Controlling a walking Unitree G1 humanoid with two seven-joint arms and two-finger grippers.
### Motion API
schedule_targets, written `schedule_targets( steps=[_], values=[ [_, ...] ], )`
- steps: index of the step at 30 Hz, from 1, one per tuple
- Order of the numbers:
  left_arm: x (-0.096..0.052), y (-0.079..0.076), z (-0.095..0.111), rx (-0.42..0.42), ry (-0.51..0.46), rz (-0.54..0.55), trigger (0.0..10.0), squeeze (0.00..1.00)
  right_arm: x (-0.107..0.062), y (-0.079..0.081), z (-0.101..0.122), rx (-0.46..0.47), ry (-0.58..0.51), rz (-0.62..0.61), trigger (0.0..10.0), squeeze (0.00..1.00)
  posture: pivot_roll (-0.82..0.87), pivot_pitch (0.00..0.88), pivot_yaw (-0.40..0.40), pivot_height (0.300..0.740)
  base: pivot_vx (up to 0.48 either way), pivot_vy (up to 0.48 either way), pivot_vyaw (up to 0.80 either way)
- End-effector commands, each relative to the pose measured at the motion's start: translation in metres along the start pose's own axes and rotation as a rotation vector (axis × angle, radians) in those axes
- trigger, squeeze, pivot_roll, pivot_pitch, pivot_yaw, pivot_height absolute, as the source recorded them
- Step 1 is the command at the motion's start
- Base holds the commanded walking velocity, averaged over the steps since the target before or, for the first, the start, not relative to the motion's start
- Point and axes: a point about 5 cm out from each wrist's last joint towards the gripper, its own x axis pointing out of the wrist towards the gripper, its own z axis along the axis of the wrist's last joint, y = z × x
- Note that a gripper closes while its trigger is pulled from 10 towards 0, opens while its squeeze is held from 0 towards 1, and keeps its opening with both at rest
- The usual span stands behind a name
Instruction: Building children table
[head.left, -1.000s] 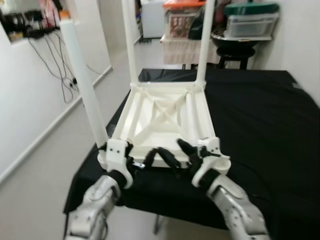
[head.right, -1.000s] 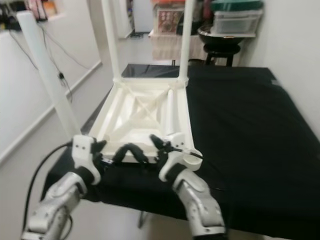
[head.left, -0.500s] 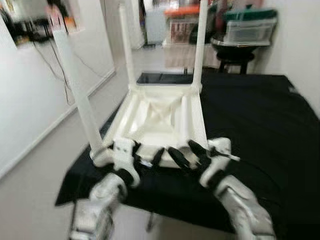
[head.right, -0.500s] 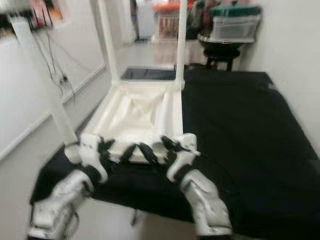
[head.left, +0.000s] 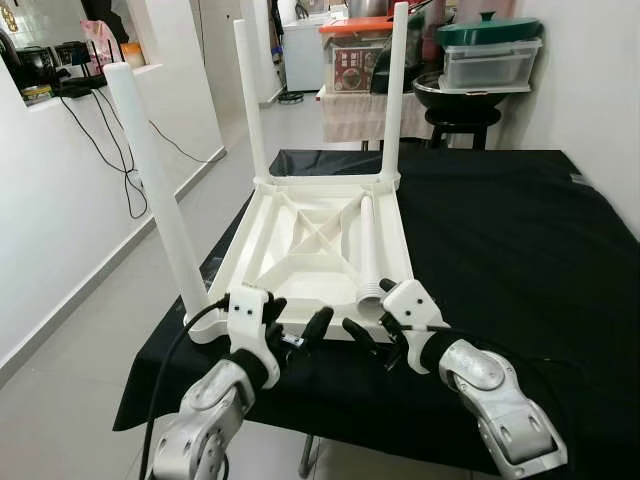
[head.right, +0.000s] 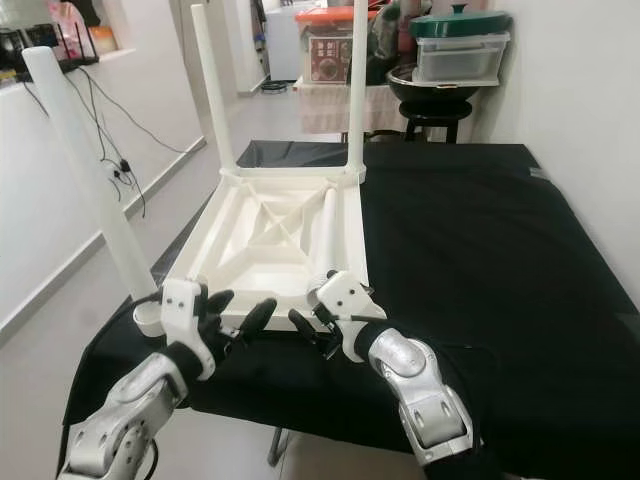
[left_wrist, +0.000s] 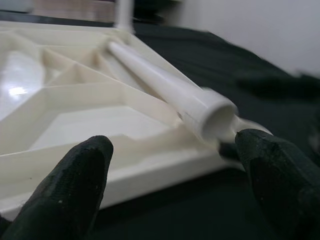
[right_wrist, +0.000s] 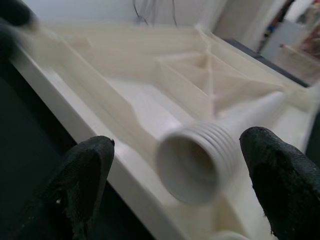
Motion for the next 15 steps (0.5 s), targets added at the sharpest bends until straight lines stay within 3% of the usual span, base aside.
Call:
schedule_targets(
  steps=[1,9,15],
  values=[
    [-0.005,-0.002,-0.002,0.012,0.025,-0.038,10.0,0.00,0.002,-0.004,0.000,-0.043,0.039,-0.037,10.0,0.00,-0.07,0.000,0.048,0.740,0.000,0.000,0.00],
    [-0.012,0.002,-0.003,0.049,0.047,-0.018,10.0,0.00,0.011,-0.009,0.007,-0.018,0.067,-0.078,10.0,0.00,-0.06,0.000,0.050,0.740,0.000,0.000,0.00],
    [-0.016,0.005,-0.004,0.060,0.053,0.012,10.0,0.00,0.021,-0.017,0.002,-0.099,0.155,-0.127,10.0,0.00,-0.05,0.000,0.043,0.740,0.000,0.000,0.00]
  ],
)
